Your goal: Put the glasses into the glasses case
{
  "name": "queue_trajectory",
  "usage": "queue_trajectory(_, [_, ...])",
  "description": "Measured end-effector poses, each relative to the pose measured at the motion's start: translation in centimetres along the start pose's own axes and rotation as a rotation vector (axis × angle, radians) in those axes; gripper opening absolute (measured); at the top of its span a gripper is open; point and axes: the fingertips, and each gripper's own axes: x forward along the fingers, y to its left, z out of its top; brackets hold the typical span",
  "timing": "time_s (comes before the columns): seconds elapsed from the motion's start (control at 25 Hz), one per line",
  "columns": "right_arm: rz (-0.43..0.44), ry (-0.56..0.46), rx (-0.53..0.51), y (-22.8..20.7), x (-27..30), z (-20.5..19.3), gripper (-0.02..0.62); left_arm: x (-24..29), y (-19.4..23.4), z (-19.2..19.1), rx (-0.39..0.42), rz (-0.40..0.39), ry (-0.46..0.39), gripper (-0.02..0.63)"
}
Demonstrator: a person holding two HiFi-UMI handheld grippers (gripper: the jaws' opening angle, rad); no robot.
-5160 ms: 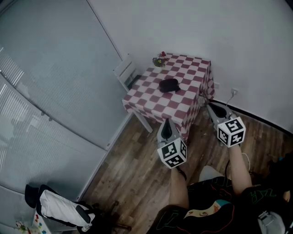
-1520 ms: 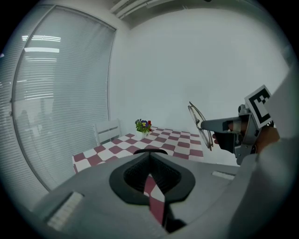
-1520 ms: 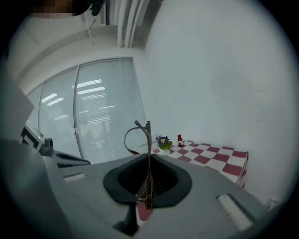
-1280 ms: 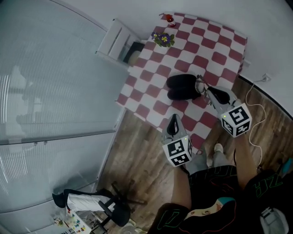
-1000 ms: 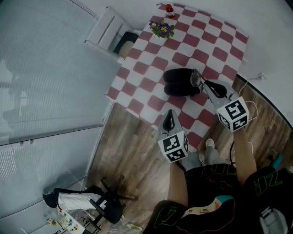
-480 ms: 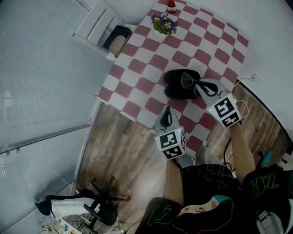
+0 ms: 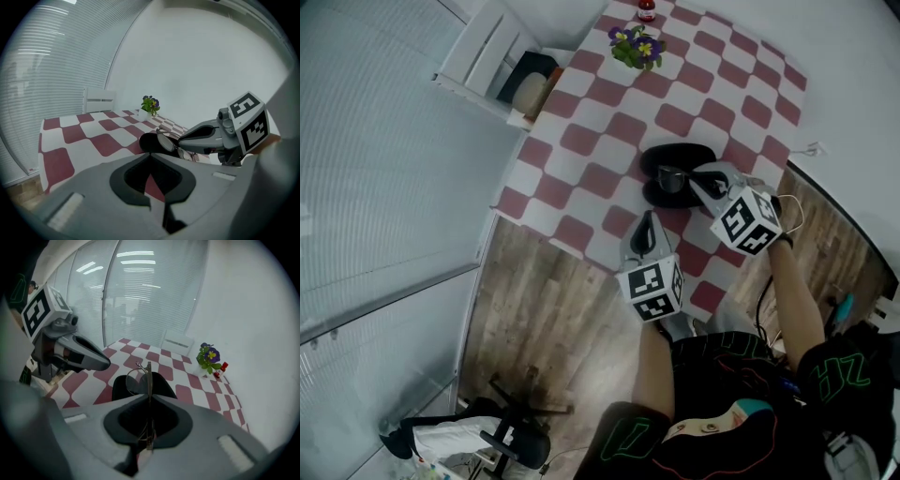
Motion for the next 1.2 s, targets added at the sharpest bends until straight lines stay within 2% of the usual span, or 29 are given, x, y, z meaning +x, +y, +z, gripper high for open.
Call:
queue_trajectory(0.16, [0.049,0.056,-0.096,1.3,1.4,-0.5,0.020,0.5,0.5,-0.1,-0.010,-0.017,0.009,0.008])
queue_trajectory(0.28, [0.088,0.073,-0.121,2.1,2.1,-0.8,0.020,0.7,1.0,-0.1,-0.019,-0.021,0.011,0.008])
queue_trajectory(0.44, [0.105,0.094,-0.141,2.4,2.9,-1.2,0.021,0.9,1.4,-0.5,-0.031,-0.017,0.022,0.008])
queue_trajectory(0.76, [0.143,0.135,-0.279,3.5,4.4,-1.6,0.021,1.2,2.6,-0.8,-0.061,0.015,0.024,0.008])
queue_trajectory(0.96, [0.128,0.152,-0.296,3.1,4.7,-2.1,0.030,0.5,3.0,-0.7,-0.075,0.050,0.017,0.008])
queue_trajectory(1.2, [0.108,0.122,-0.265,2.6,3.8,-1.7,0.057,-0.5,3.2,-0.7,-0.112,0.090,-0.003,0.008])
